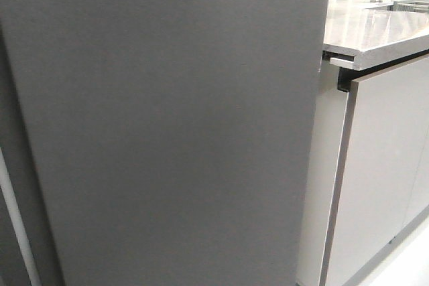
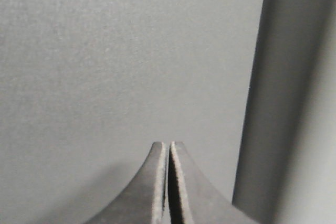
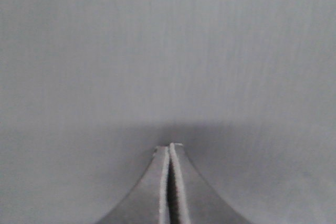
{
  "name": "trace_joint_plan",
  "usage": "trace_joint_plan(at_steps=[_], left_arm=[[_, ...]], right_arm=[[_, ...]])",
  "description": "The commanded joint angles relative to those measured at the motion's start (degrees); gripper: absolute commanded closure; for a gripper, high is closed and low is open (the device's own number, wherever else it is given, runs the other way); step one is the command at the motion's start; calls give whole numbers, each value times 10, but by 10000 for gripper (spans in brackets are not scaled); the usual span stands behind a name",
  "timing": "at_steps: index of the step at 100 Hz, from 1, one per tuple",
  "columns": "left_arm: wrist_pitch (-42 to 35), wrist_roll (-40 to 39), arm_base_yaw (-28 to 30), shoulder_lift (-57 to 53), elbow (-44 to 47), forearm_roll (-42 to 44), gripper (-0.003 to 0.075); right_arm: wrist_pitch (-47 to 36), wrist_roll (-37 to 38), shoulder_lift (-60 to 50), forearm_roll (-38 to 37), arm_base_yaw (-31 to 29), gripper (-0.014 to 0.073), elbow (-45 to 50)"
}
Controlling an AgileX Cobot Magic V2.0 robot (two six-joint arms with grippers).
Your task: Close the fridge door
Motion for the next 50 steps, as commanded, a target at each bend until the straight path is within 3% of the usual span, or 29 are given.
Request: trace_joint_plan(at_steps=[1,37,50], left_arm=[[-44,-2,1,11,16,-1,741],[-44,-2,1,11,16,-1,741],[-44,-2,1,11,16,-1,741]], right_arm=[[-56,0,10,0,-1,670,-27],[-65,-11,-3,-1,-44,670,-18],[-64,-11,-50,-15,-68,670,26]])
